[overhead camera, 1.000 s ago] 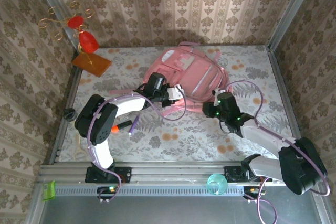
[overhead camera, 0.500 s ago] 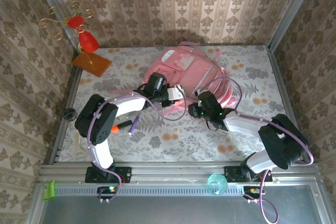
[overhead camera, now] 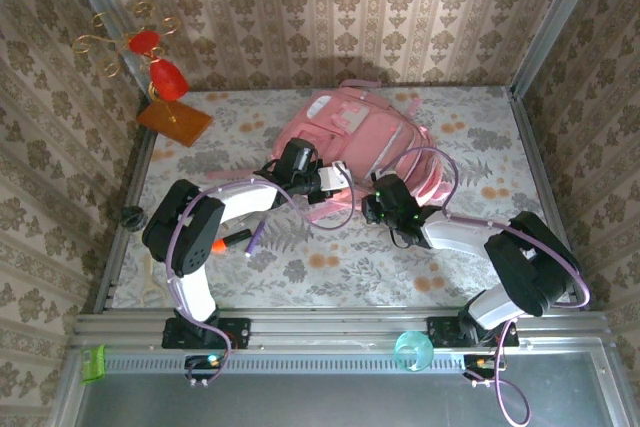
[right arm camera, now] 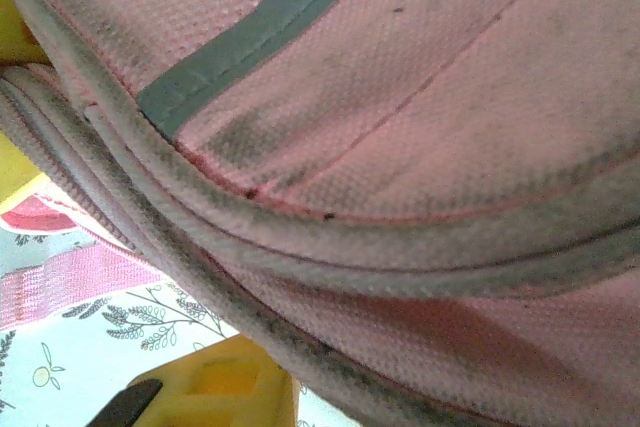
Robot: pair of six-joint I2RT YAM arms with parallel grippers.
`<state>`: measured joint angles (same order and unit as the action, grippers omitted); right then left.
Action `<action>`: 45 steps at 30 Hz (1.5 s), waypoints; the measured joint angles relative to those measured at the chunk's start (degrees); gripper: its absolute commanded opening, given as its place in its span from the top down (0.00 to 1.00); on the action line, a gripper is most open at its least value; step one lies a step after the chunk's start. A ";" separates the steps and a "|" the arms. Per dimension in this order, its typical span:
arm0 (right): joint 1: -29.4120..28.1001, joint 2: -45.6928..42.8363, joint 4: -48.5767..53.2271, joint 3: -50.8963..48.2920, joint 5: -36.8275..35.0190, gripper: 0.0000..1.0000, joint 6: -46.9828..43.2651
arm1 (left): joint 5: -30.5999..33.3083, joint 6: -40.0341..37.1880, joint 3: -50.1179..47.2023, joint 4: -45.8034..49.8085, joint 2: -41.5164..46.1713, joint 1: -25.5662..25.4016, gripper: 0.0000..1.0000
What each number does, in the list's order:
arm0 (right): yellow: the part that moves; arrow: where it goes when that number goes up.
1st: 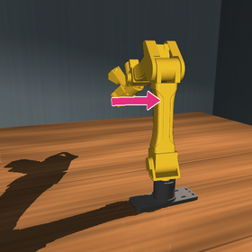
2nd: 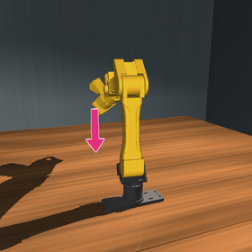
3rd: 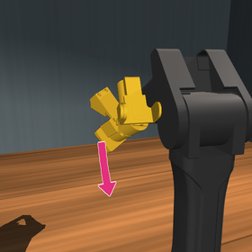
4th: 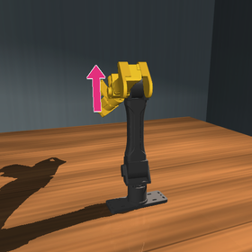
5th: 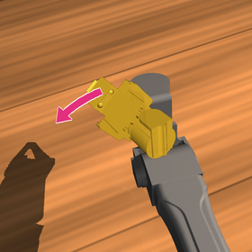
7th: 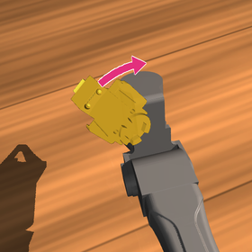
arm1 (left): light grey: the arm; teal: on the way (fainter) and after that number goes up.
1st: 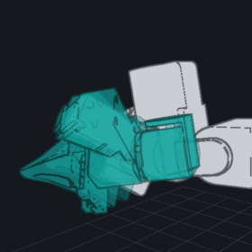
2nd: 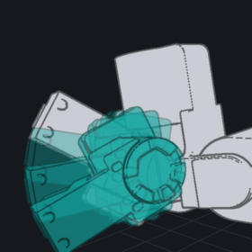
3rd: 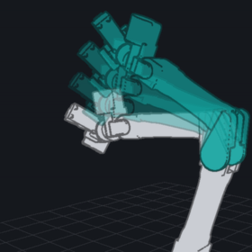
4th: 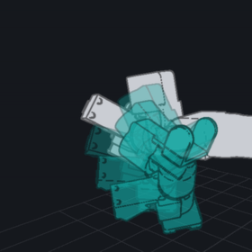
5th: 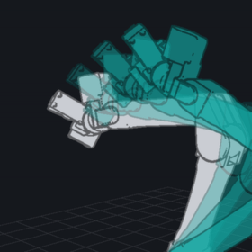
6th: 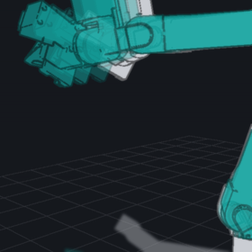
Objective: Pack the student bag
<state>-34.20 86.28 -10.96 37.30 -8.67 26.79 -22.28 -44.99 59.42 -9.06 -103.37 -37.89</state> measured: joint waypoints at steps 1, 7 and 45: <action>0.00 0.00 -0.13 0.00 -0.02 0.88 0.00 | 0.00 0.00 0.00 -0.07 0.00 0.00 1.00; -0.26 -0.74 -1.20 -0.85 -0.63 1.00 -0.94 | 0.00 -0.02 0.00 -0.11 0.02 0.00 1.00; -0.57 -5.46 -1.29 -3.91 6.32 0.69 -4.35 | -5.68 -1.53 -1.14 4.63 2.95 1.73 1.00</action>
<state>-34.76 80.82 -12.25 33.39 -2.35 22.44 -27.97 -46.52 58.28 -4.43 -100.42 -36.16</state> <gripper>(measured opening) 0.340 0.145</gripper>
